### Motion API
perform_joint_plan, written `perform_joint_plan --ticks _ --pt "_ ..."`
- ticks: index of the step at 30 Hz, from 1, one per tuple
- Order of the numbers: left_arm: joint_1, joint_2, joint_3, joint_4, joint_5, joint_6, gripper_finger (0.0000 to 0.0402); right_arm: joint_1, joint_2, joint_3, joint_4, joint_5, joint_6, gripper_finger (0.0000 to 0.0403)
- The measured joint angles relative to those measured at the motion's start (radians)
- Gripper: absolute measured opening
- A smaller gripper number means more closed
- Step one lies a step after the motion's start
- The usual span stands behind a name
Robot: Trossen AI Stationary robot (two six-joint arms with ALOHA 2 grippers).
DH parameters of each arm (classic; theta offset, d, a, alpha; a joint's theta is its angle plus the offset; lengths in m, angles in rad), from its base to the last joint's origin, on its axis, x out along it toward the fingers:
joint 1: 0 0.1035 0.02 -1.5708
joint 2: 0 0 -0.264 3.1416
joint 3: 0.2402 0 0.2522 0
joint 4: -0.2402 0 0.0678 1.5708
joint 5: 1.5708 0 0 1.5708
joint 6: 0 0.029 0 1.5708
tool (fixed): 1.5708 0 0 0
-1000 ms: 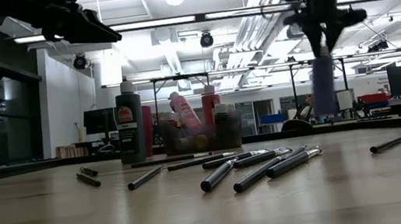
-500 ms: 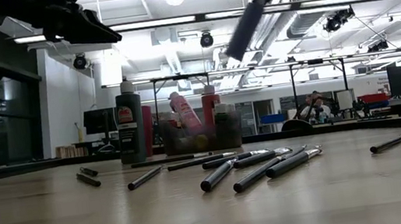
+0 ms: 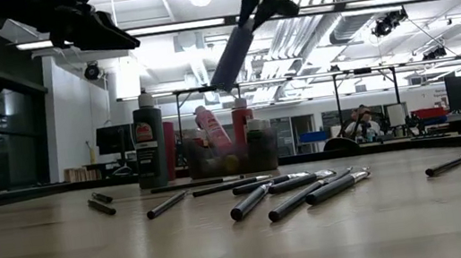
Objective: Pick & Place Paint Supplies
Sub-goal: Put the big blue paint bottle into the black bin
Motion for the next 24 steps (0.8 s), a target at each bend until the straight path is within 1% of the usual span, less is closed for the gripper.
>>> perform_joint_plan --ticks 3,7,14,20,24 --pt "0.000 0.000 0.000 -0.001 0.000 -0.005 0.0152 0.006 0.049 0.001 -0.017 -0.018 -0.005 0.0115" --pt "0.000 0.000 0.000 -0.002 0.000 -0.024 0.0152 0.007 0.104 0.001 -0.054 0.012 -0.027 0.0115" --pt "0.000 0.000 0.000 -0.002 0.000 -0.025 0.0152 0.005 0.177 0.002 -0.051 0.105 -0.044 0.0115" --pt "0.000 0.000 0.000 -0.002 0.000 -0.025 0.0152 0.004 0.227 0.002 -0.061 0.116 -0.055 0.0115" --pt "0.000 0.000 0.000 -0.002 0.000 -0.025 0.0152 0.004 0.238 0.002 -0.069 0.150 -0.054 0.0117"
